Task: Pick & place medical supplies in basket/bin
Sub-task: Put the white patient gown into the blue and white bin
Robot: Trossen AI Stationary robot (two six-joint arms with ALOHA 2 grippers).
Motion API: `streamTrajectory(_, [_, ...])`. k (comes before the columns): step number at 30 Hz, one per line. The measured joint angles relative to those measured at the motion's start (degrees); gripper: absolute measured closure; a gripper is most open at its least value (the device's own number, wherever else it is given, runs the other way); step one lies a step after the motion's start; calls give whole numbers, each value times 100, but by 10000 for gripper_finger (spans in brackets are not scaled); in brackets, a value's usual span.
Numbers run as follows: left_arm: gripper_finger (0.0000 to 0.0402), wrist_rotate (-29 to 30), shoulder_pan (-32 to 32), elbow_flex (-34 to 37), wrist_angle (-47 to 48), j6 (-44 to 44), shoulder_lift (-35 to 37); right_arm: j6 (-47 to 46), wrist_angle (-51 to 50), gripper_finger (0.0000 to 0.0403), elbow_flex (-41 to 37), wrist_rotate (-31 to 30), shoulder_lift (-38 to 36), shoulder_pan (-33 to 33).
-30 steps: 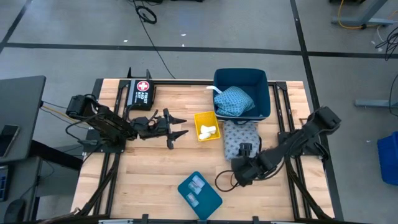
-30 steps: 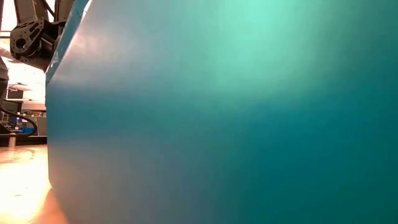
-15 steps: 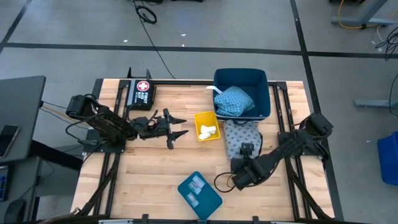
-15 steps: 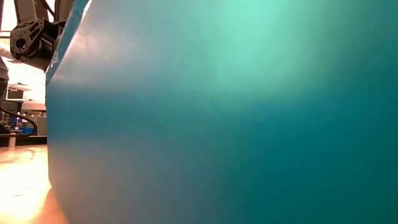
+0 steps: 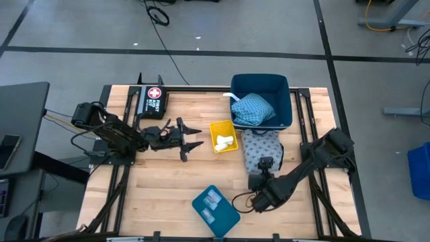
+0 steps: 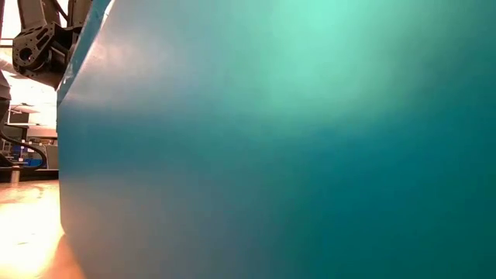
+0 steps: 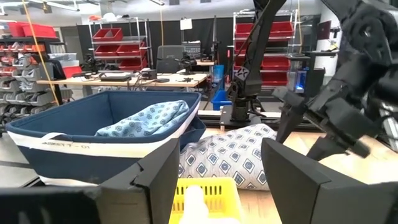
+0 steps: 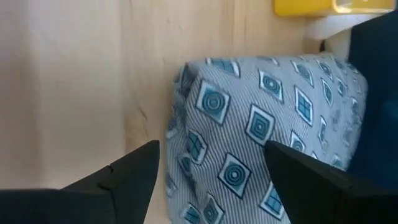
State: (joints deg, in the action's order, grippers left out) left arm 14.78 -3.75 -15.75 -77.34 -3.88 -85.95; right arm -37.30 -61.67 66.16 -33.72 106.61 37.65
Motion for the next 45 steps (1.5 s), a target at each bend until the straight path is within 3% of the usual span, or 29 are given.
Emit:
streamTrajectory(11, [189, -5, 0, 0, 0, 2, 0, -142, -400, 103, 28, -412, 998, 110])
streamTrajectory(18, [189, -23, 0, 0, 0, 21, 0, -1374, -481, 112, 8, -663, 1109, 169])
streamTrajectory(24, [189, -43, 0, 0, -2, 43, 0, -1797, -518, 191, -3, -640, 1125, 139])
streamTrajectory(32, [189, -126, 0, 0, 0, 100, 0, -1791, -401, 374, -1, -305, 1120, 32])
streamTrajectory(40, [189, -179, 0, 0, 0, 113, 0, -2098, -472, 387, 47, -281, 1120, 168])
streamTrajectory(45, [189, -177, 0, 0, 1, 111, 0, -2398, -908, 387, 508, -507, 1127, 379])
